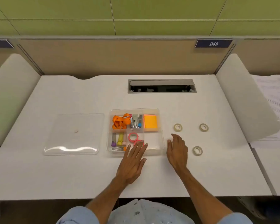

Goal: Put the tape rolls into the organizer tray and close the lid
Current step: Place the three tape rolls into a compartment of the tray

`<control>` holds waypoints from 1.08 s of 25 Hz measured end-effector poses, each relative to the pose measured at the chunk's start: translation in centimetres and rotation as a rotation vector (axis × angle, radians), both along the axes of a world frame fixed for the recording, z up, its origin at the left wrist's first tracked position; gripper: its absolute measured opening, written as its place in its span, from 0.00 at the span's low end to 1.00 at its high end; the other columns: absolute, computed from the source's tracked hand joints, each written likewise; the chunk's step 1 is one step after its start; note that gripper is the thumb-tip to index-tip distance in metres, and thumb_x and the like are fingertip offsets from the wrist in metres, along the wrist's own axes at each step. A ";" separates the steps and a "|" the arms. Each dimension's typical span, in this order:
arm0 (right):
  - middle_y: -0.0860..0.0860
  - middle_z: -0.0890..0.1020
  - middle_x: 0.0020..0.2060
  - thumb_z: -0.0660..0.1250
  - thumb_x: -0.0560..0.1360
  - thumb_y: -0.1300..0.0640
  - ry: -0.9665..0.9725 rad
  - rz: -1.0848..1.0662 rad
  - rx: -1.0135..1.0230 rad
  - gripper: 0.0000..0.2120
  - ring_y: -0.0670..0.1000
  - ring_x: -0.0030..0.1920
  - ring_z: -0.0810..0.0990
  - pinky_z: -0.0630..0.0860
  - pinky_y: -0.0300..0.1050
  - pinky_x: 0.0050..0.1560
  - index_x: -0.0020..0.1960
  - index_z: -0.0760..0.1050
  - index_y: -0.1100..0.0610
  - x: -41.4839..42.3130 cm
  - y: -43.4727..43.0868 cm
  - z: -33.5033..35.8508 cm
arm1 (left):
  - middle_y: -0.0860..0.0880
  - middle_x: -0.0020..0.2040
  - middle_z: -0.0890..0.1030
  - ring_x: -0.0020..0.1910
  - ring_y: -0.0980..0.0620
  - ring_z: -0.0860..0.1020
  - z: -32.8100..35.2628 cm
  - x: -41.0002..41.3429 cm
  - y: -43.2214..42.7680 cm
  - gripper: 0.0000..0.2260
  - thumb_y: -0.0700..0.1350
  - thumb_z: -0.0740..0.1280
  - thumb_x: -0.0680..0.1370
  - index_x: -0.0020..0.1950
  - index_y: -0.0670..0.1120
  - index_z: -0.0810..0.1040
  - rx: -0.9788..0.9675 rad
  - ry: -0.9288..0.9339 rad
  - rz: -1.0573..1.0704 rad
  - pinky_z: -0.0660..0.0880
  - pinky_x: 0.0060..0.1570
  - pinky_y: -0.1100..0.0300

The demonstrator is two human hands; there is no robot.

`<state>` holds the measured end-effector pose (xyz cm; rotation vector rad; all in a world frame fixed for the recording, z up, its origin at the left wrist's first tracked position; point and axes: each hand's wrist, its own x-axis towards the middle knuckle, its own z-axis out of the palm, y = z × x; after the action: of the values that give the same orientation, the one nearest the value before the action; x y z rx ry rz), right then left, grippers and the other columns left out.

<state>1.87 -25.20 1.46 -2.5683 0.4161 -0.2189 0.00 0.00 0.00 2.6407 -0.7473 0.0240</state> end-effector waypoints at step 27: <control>0.49 0.84 0.56 0.64 0.78 0.37 -0.019 0.302 -0.270 0.22 0.52 0.65 0.76 0.66 0.58 0.68 0.59 0.83 0.51 0.4 3.2 1.3 | 0.50 0.90 0.50 0.88 0.49 0.48 -2.6 -0.7 0.0 0.29 0.60 0.44 0.90 0.90 0.52 0.49 0.086 0.058 0.072 0.50 0.86 0.38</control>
<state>2.30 -22.00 2.75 -2.8469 -0.0151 -0.2001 -0.67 0.02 -2.61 2.7368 -0.6474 -0.0659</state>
